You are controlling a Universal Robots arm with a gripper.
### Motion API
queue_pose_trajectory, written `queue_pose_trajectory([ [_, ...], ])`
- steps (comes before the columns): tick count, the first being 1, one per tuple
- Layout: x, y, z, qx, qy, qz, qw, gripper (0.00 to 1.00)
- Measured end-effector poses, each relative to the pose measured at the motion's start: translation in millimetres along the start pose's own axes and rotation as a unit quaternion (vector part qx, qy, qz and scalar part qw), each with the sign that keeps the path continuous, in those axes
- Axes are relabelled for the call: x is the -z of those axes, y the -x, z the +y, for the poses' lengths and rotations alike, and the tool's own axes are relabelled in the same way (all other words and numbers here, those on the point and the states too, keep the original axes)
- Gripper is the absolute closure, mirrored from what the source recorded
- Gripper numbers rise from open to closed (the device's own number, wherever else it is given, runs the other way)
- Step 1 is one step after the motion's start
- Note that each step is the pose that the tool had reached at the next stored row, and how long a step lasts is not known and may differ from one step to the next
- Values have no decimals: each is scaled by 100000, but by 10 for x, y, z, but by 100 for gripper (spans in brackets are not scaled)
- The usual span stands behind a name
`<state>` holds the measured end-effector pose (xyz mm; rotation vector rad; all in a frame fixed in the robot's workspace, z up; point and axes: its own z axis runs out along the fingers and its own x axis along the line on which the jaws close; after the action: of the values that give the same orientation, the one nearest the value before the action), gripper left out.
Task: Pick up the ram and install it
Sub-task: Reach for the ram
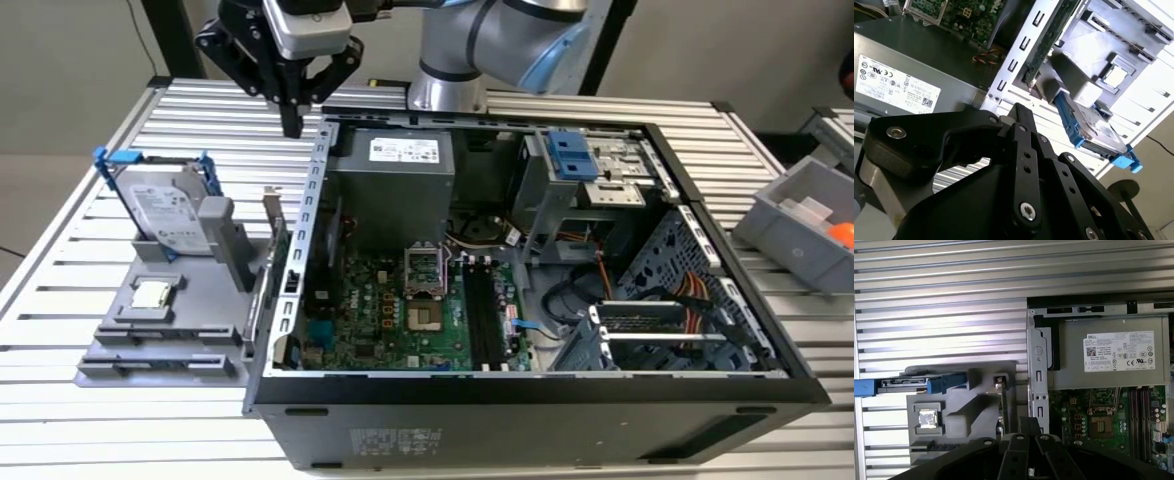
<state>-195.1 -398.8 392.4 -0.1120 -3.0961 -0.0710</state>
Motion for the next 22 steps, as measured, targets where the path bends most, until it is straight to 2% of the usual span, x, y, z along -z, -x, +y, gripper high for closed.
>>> queue_pose_trajectory([
  [22,-8,-200,-15,-35,-51,712,99997,100],
])
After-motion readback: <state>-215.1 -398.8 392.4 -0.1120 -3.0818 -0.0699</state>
